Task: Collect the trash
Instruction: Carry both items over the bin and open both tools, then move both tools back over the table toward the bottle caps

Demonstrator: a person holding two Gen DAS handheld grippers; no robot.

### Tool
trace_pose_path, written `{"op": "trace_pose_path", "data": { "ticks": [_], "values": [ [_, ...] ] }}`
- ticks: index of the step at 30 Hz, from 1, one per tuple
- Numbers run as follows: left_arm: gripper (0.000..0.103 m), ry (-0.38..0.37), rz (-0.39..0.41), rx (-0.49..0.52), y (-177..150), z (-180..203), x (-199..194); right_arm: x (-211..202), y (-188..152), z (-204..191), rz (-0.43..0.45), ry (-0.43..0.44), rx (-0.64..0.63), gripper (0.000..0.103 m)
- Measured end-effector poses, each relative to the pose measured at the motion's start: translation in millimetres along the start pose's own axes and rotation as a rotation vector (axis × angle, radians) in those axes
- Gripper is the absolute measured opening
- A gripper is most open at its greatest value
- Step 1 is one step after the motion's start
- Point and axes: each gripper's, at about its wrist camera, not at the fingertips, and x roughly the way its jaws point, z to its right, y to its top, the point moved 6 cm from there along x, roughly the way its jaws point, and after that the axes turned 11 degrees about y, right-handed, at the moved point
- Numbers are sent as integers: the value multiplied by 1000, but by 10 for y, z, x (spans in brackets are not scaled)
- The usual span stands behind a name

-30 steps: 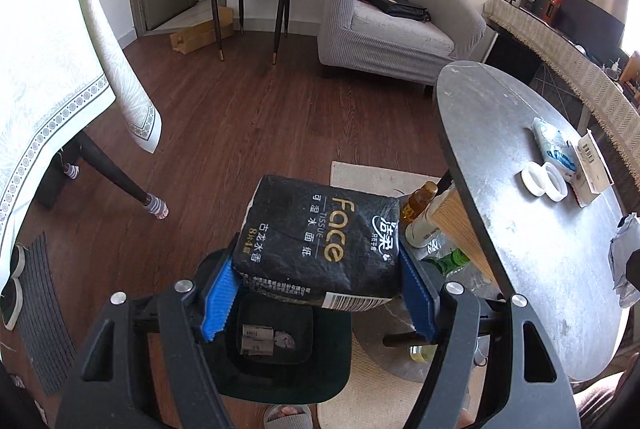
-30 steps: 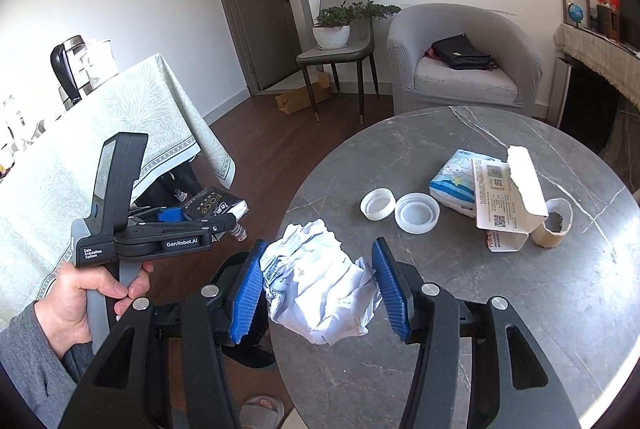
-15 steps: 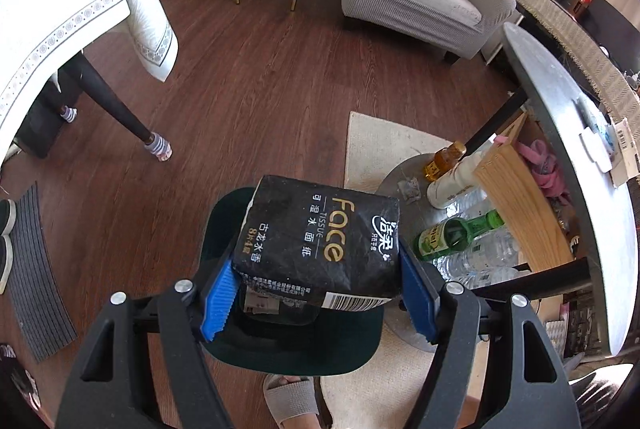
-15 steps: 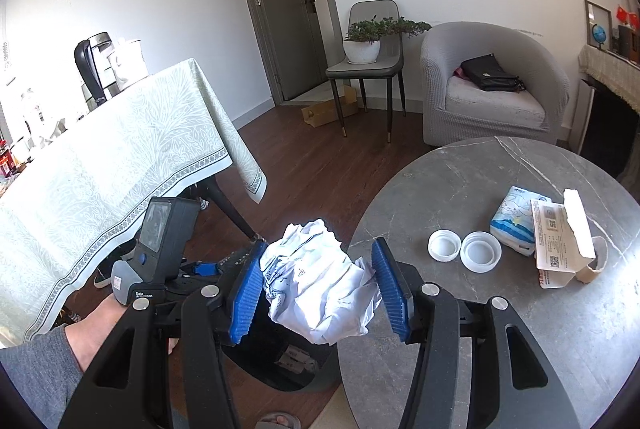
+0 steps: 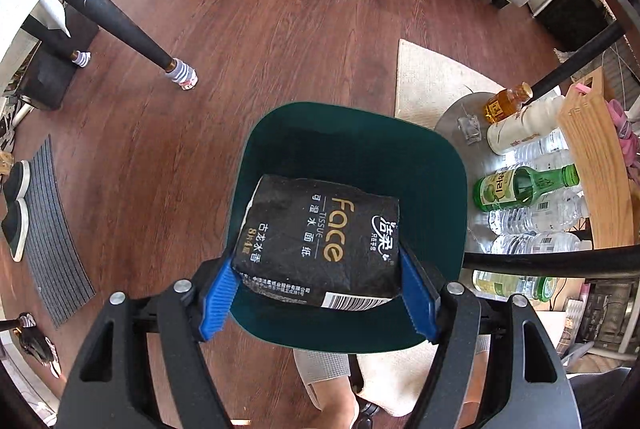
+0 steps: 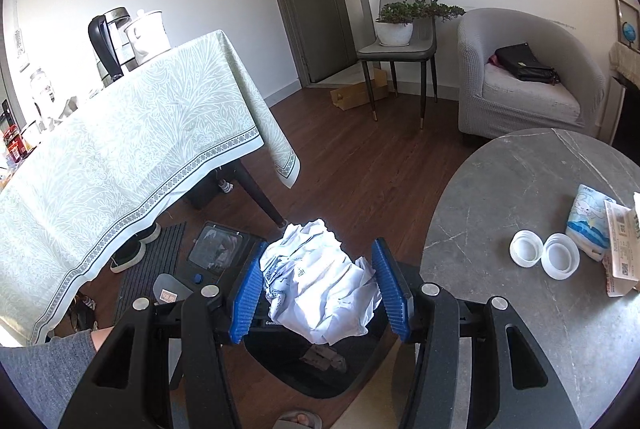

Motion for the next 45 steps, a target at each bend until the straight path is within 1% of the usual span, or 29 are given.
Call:
{"op": "trace_pose_path", "data": {
  "ticks": [2, 5, 7, 9, 11, 14, 18, 20, 22, 23, 25, 28, 32, 36, 40, 41, 42, 43, 44, 45],
  "values": [
    [75, -12, -3, 3, 7, -5, -1, 109, -21, -20, -19, 3, -1, 54],
    [78, -23, 42, 11, 36, 3, -115, 262, -34, -54, -38, 3, -4, 54],
    [85, -41, 70, -8, 58, -45, -188, 350, -57, -57, -50, 4, -3, 54],
    [86, -59, 88, -41, 72, -120, -260, 445, -95, -55, -67, 2, -1, 54],
    [86, -90, 90, -76, 90, -196, -323, 517, -134, -71, -85, 0, -3, 54],
    [85, -80, 138, -112, 127, -354, -479, 582, -153, -143, -95, 4, -22, 54],
    [85, -92, 191, -150, 135, -529, -677, 662, -158, -204, -103, 7, -40, 54],
    [82, -90, 217, -172, 132, -623, -784, 716, -170, -190, -110, 7, -36, 54],
    [74, -110, 241, -216, 118, -741, -912, 794, -197, -165, -117, 4, -32, 54],
    [72, -123, 258, -243, 115, -817, -984, 857, -224, -154, -125, 1, -31, 54],
    [68, -133, 302, -296, 114, -935, -1138, 1010, -319, -118, -159, -7, -26, 54],
    [62, -134, 370, -337, 116, -1015, -1369, 1245, -436, -102, -206, -9, -29, 54],
    [54, -134, 448, -333, 144, -999, -1623, 1521, -620, -12, -271, -20, -9, 54],
    [49, -156, 466, -317, 196, -894, -1720, 1725, -823, 129, -333, -41, 19, 54],
    [45, -147, 486, -271, 201, -751, -1781, 1864, -955, 189, -371, -55, 26, 54],
    [45, -148, 489, -260, 196, -723, -1791, 1894, -985, 186, -380, -57, 22, 55],
    [45, -148, 490, -249, 200, -691, -1800, 1936, -1021, 182, -398, -57, 18, 59],
    [45, -147, 491, -241, 193, -666, -1802, 1995, -1086, 163, -433, -47, 20, 66],
    [45, -146, 494, -235, 182, -654, -1809, 2046, -1160, 141, -468, -36, 20, 81],
    [45, -145, 498, -233, 188, -643, -1815, 2074, -1217, 116, -487, -43, 6, 85]
  ]
}}
